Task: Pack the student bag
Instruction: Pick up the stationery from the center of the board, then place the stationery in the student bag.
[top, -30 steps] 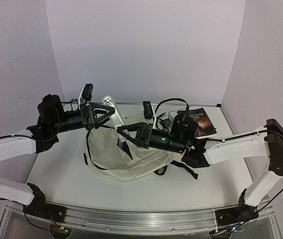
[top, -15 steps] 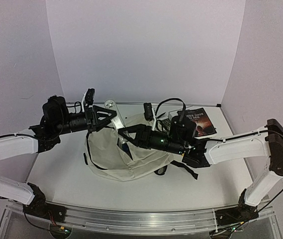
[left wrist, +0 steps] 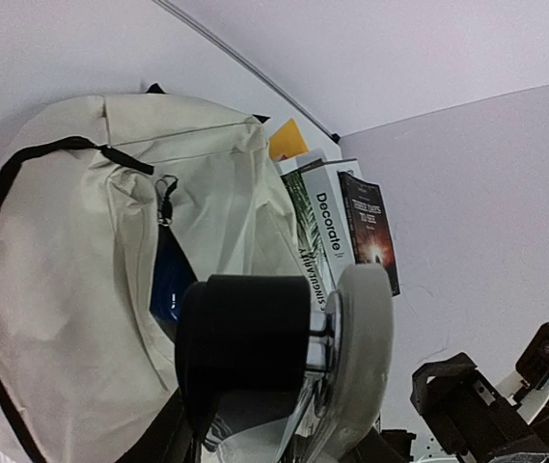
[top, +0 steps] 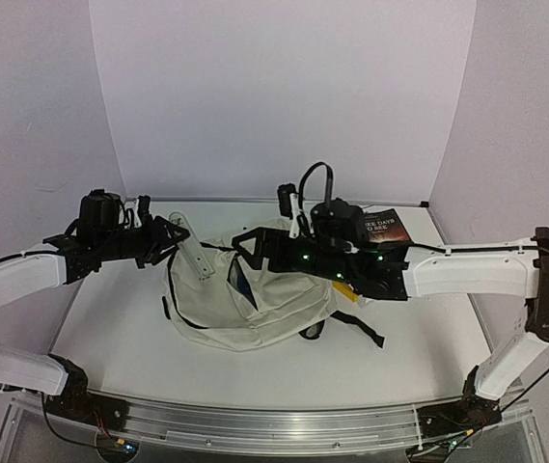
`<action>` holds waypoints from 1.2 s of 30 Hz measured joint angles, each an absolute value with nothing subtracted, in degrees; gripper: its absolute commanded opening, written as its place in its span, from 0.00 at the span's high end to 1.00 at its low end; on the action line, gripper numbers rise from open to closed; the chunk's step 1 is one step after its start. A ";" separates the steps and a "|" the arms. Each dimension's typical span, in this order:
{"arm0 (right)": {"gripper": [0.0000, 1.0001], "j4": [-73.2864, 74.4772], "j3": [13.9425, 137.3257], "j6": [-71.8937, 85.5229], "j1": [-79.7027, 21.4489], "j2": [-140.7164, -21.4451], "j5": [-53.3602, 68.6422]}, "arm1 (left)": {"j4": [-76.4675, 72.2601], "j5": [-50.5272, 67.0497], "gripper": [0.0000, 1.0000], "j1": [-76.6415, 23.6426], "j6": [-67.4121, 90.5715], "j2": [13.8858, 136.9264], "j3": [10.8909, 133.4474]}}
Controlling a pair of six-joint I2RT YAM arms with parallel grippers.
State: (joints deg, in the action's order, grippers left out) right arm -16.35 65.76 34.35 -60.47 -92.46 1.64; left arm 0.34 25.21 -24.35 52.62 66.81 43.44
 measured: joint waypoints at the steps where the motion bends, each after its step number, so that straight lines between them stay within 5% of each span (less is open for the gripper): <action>1: 0.14 -14.49 67.32 33.84 -60.47 -93.52 0.31 | 1.04 25.23 0.76 -23.75 52.51 66.83 43.44; 18: 0.27 20.24 95.35 27.52 -63.09 -122.29 -20.24 | 2.61 29.28 0.76 -21.89 52.40 71.66 40.75; 23: 0.43 23.67 100.41 25.82 -63.75 -126.26 -24.45 | 1.74 31.18 0.76 -21.89 52.51 73.93 40.34; 31: 0.93 26.24 102.13 26.02 -63.96 -128.17 -29.26 | 0.93 34.52 0.76 -21.91 52.30 77.15 40.34; 36: 1.00 26.27 102.12 27.72 -63.85 -128.16 -29.86 | 0.43 36.75 0.75 -22.75 51.51 79.84 40.61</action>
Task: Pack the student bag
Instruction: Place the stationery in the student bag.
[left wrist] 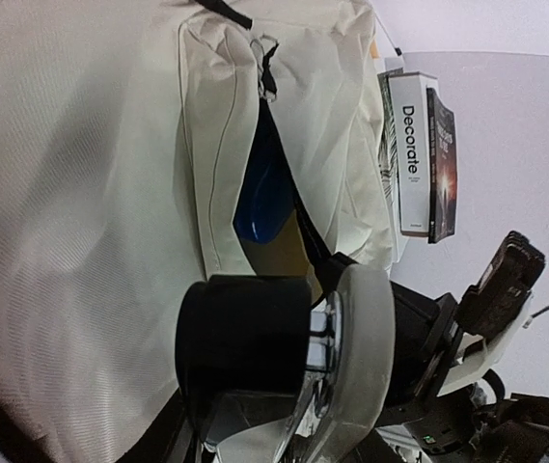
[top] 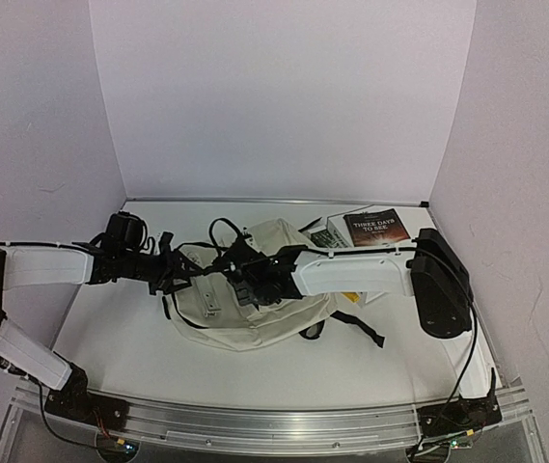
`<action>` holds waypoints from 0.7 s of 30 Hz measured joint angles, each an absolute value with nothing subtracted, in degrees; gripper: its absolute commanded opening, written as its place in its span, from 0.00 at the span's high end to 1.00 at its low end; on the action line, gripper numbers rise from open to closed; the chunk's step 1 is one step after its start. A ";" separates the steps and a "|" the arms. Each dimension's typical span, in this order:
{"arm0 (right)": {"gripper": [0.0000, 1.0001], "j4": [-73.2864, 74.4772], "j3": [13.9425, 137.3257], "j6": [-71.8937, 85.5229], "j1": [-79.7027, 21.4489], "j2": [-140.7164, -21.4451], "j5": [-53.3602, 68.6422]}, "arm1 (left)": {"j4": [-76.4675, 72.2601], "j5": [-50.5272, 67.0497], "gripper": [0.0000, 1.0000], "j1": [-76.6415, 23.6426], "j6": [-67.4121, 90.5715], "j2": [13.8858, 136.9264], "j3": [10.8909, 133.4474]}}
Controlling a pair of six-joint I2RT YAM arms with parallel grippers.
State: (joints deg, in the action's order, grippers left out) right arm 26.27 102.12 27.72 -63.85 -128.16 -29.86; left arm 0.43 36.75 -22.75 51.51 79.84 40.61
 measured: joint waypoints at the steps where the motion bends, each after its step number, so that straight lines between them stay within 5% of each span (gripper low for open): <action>1: 1.00 26.01 102.04 28.17 -63.77 -128.14 -29.69 | 0.45 37.32 0.75 -23.18 51.13 80.77 40.94; 21: 1.00 8.01 88.17 32.01 -59.92 -118.51 -14.60 | -2.26 52.71 0.76 -30.38 46.83 100.87 53.55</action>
